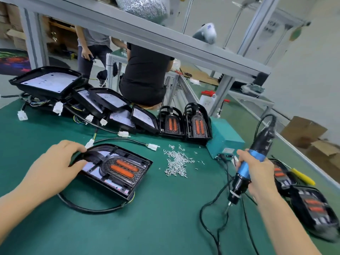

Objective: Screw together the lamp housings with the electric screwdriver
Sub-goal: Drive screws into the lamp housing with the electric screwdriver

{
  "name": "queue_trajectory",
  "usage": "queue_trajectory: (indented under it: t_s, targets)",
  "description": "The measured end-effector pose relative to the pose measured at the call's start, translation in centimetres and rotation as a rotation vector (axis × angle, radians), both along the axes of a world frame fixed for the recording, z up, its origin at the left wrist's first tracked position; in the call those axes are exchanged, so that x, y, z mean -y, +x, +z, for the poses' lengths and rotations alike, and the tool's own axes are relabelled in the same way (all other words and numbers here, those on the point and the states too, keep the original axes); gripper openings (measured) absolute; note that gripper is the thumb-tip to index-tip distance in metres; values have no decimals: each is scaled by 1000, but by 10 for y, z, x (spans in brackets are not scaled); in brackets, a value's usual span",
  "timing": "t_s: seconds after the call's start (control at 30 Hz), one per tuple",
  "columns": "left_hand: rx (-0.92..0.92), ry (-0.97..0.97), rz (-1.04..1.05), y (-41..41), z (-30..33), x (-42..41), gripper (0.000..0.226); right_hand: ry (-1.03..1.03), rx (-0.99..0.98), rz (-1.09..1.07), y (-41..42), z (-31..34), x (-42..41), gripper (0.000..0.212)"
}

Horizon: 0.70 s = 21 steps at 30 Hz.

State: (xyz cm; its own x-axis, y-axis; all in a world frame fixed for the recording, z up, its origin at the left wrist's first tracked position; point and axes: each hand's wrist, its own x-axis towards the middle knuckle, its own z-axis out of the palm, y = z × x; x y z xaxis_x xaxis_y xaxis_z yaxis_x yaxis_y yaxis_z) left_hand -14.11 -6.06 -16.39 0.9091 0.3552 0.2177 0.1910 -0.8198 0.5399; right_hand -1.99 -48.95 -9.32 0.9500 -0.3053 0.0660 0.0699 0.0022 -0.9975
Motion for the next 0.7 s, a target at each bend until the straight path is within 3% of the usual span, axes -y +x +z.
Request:
queue_trajectory:
  t_s: [0.17, 0.27, 0.43, 0.57, 0.7]
  targets:
    - [55, -108, 91, -2, -7, 3, 21, -275, -246, 48, 14, -12, 17, 26]
    - [76, -191, 162, -3, -8, 9, 24, -587, -386, 84, 20, -20, 15, 43]
    - [44, -435, 247, -12, -7, 17, 49, -1164, -517, 158, 31, -41, 0, 63]
    - [20, -565, 254, -20, -3, 23, 53, -1289, -541, 147, 39, -47, -13, 58]
    - [-28, -551, 286, -22, 4, 28, 58, -1495, -548, 54, 45, -48, -21, 53]
